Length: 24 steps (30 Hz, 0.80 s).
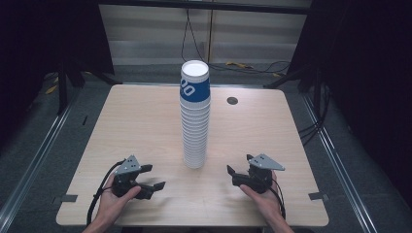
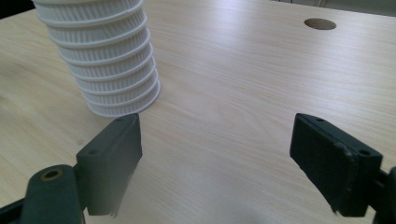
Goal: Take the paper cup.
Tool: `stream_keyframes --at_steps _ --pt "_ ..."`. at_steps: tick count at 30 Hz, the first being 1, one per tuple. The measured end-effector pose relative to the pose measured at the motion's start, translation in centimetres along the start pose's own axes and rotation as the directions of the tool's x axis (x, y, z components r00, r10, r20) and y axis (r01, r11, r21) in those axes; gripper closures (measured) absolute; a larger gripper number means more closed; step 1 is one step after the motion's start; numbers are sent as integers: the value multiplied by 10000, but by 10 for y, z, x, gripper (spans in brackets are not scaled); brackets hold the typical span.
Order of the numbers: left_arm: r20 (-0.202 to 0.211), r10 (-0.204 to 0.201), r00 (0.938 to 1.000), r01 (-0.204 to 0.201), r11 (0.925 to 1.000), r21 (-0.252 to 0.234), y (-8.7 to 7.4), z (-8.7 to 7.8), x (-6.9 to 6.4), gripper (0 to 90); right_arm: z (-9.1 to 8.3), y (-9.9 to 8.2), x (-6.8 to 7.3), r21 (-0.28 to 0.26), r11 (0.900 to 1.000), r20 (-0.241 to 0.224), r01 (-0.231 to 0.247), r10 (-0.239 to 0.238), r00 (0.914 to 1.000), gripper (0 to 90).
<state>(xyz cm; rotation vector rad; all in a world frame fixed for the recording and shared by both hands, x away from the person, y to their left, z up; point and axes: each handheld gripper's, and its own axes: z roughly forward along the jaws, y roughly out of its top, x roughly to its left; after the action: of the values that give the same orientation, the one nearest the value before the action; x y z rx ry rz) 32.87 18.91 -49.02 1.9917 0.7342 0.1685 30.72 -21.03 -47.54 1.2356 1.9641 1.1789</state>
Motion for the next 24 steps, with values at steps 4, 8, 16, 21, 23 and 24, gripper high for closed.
stream_keyframes --at_steps 4,8,16,21,23,24 --pt "-191 -78 9998 78 10000 15 0 0 2 167 -2 1 1 -195 9995 -99 -245 243 9997 190" --pt "-231 -116 9997 118 9999 64 0 3 3 167 -4 3 -2 -306 9991 -322 -304 294 9990 190" --pt "-26 -92 10000 92 9999 81 2 9 2 167 -6 6 1 -793 9967 -1054 -155 70 9944 191" --pt "-153 -6 9999 8 9999 134 2 8 1 167 -10 10 2 -856 9961 -1282 -226 115 9917 182" --pt "-102 11 9999 -9 9999 132 2 8 1 167 -9 11 3 -845 9964 -1333 -102 -11 9911 178" --pt "-108 6 9999 -5 9999 126 2 7 0 167 -8 12 4 -698 9974 -1534 -199 90 9881 175"
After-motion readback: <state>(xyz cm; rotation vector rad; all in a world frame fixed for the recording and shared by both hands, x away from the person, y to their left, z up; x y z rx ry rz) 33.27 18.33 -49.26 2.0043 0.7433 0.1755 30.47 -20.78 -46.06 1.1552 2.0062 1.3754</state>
